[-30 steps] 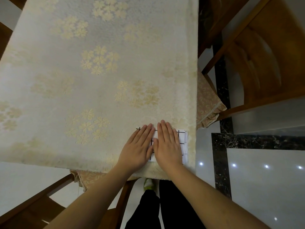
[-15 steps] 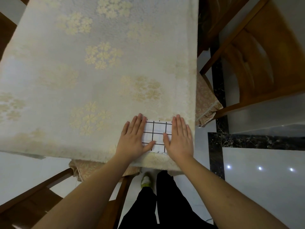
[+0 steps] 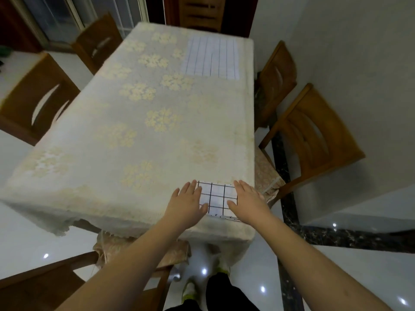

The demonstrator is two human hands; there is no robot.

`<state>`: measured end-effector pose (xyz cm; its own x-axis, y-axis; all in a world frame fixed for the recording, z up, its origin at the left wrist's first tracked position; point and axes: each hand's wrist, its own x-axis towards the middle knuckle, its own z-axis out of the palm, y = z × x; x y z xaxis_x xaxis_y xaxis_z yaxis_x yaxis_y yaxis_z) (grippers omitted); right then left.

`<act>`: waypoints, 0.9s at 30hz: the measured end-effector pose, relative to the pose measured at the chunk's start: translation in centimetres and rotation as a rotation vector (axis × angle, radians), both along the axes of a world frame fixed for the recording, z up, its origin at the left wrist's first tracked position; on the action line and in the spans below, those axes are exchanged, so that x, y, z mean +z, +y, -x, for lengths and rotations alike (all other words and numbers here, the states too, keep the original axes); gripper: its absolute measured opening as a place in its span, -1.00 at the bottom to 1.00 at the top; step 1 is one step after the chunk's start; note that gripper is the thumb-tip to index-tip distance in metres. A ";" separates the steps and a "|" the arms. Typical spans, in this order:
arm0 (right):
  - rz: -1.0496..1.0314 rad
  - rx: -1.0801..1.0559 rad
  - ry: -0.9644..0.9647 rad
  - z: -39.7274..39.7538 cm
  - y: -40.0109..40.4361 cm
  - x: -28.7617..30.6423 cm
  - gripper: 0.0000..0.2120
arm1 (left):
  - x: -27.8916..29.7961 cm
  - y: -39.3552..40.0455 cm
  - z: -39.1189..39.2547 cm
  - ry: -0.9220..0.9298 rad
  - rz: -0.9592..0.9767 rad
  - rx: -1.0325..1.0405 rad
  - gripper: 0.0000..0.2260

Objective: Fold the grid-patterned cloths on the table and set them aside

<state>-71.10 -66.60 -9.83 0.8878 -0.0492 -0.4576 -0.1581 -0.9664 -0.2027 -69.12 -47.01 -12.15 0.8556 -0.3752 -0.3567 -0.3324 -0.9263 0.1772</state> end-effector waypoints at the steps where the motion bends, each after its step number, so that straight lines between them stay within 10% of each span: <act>1: 0.005 -0.001 -0.024 0.6 0.3 1.2 -0.36 | 1.3 0.5 0.6 -0.021 0.002 -0.009 -0.44; 8: 0.059 0.029 -0.155 5.3 2.4 8.3 -0.52 | 9.9 2.5 4.9 -0.230 -0.007 -0.038 -0.24; 14: 0.047 0.042 -0.216 9.7 2.8 10.7 -0.54 | 13.0 2.2 9.0 -0.276 0.005 0.013 -0.50; 21: 0.040 0.145 -0.298 15.3 2.4 12.8 -0.55 | 15.2 1.5 16.3 -0.315 0.001 0.090 -0.17; 27: 0.041 0.325 -0.349 18.7 5.6 15.0 -0.55 | 16.1 4.0 22.4 -0.332 -0.014 0.193 -0.46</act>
<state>-89.81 -61.04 5.16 0.9604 0.2448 -0.1327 0.2246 -0.9627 -0.1507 -91.53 -43.01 3.91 0.9798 -0.1929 -0.0526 -0.1887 -0.9791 0.0758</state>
